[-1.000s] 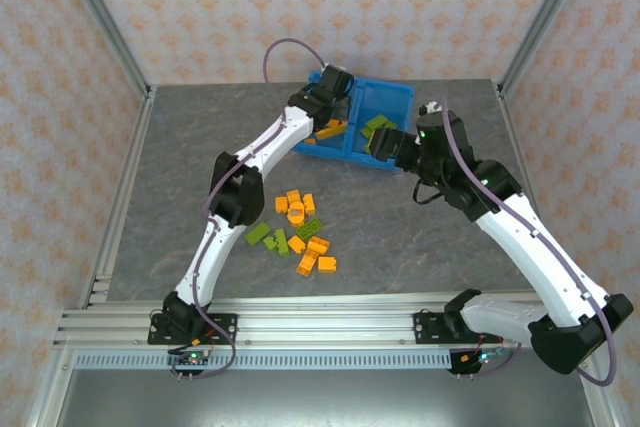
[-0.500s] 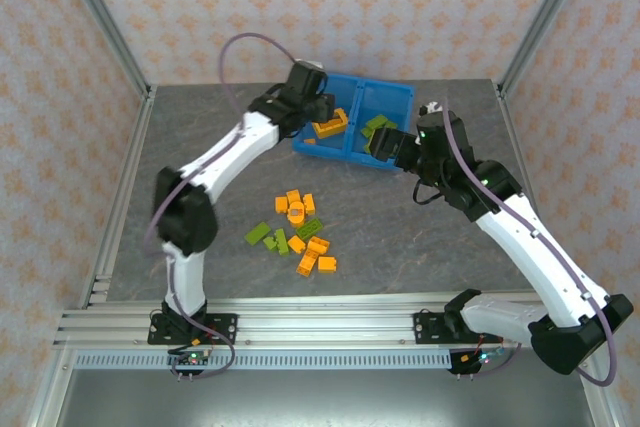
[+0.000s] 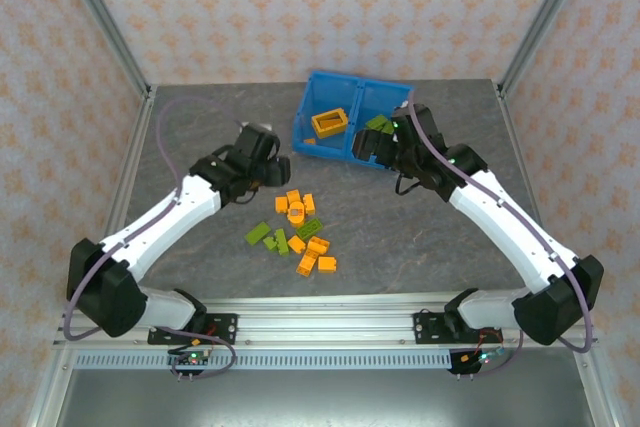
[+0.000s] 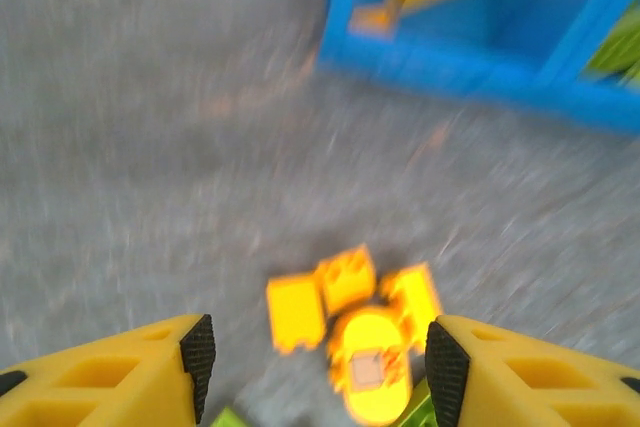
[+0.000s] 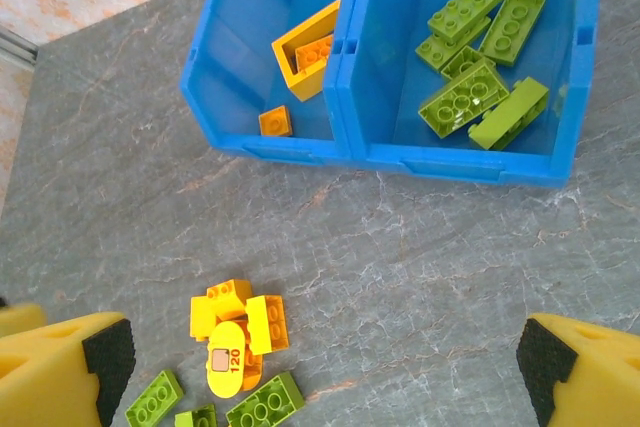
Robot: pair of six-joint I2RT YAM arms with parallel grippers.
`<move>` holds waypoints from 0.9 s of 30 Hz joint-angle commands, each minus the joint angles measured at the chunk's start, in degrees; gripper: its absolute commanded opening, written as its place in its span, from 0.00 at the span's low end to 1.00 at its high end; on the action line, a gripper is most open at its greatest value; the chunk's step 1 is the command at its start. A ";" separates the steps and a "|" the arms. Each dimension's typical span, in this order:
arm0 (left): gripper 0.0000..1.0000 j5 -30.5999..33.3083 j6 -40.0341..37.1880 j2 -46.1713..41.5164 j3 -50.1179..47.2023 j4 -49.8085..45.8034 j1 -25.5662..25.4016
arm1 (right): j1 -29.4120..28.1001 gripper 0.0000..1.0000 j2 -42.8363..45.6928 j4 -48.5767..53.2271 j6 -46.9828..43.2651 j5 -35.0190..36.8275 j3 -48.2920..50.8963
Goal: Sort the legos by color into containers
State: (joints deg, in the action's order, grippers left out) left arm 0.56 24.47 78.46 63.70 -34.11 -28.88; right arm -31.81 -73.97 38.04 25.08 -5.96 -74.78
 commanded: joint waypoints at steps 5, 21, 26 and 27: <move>0.55 -4.85 2.87 10.40 -1.55 1.27 -0.44 | 0.09 0.99 0.58 0.30 0.32 -0.71 -2.01; 0.52 -3.98 2.14 24.57 -0.39 5.13 2.00 | 0.13 0.99 3.58 1.42 0.61 1.37 -0.77; 0.50 -5.04 2.48 25.51 -1.73 6.14 2.83 | 0.15 0.99 3.38 1.22 0.80 1.30 -0.87; 0.50 -5.19 2.50 25.69 -1.72 5.99 2.94 | 0.11 0.99 3.32 1.24 0.83 1.34 -0.88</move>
State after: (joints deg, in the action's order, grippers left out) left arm -4.60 26.98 102.17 63.29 -27.09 -26.61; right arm -31.81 -70.81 38.59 25.12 -5.76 -74.96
